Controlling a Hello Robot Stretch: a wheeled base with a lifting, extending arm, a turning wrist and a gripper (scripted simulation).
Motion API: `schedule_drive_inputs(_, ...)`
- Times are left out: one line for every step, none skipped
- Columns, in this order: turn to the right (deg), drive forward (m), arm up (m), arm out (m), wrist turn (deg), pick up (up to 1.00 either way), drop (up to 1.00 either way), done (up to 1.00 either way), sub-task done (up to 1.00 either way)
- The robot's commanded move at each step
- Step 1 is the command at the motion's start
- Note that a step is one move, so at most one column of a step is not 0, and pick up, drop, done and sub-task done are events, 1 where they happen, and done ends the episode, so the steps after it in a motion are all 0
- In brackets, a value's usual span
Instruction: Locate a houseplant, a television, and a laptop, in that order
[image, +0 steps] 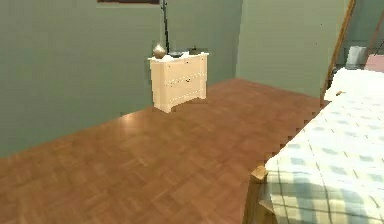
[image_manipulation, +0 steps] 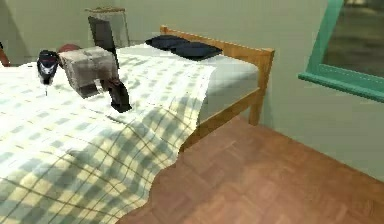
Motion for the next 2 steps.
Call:
schedule_drive_inputs(-36.0, 0.00, 0.00, 0.00, 0.0, 0.00, 0.00, 0.00, 0.00)
schedule_drive_inputs(0.0, 0.70, 0.00, 0.00, 0.0, 0.00, 0.00, 0.00, 0.00)
